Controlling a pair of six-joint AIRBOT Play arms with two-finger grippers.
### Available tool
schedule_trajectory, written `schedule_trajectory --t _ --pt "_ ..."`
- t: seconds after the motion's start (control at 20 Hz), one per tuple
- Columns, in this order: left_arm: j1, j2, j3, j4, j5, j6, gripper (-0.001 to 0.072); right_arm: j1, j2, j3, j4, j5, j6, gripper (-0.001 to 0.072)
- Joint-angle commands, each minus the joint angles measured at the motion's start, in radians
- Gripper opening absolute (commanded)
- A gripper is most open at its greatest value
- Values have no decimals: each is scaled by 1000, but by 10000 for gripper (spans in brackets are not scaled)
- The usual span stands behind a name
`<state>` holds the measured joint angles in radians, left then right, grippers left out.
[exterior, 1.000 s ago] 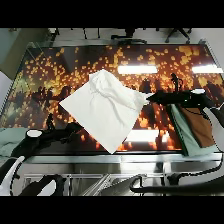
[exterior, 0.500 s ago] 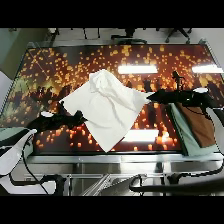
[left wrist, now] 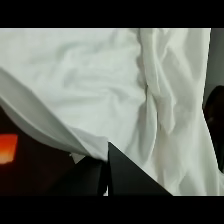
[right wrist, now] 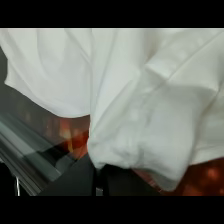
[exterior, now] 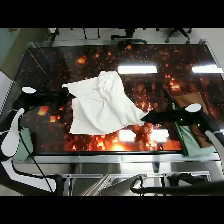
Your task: Fold the shirts.
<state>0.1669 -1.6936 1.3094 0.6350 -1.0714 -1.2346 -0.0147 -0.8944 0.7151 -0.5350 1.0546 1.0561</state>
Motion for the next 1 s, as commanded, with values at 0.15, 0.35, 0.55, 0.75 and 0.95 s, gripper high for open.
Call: schedule_trajectory --t 0.15,0.35,0.55,0.75,0.95 --pt "24 -145 264 47 -320 -104 540 88 109 -108 39 -241 51 204" --pt "77 -69 306 109 -439 -121 538 32 129 -68 40 -145 -5 440" --pt "141 102 134 377 -465 -134 532 -105 185 -37 15 -13 -29 440" --pt "187 268 -231 418 -385 -84 532 -253 199 -37 9 49 -150 604" --pt "179 351 -522 410 -219 -56 532 -280 163 -37 -80 64 -197 614"
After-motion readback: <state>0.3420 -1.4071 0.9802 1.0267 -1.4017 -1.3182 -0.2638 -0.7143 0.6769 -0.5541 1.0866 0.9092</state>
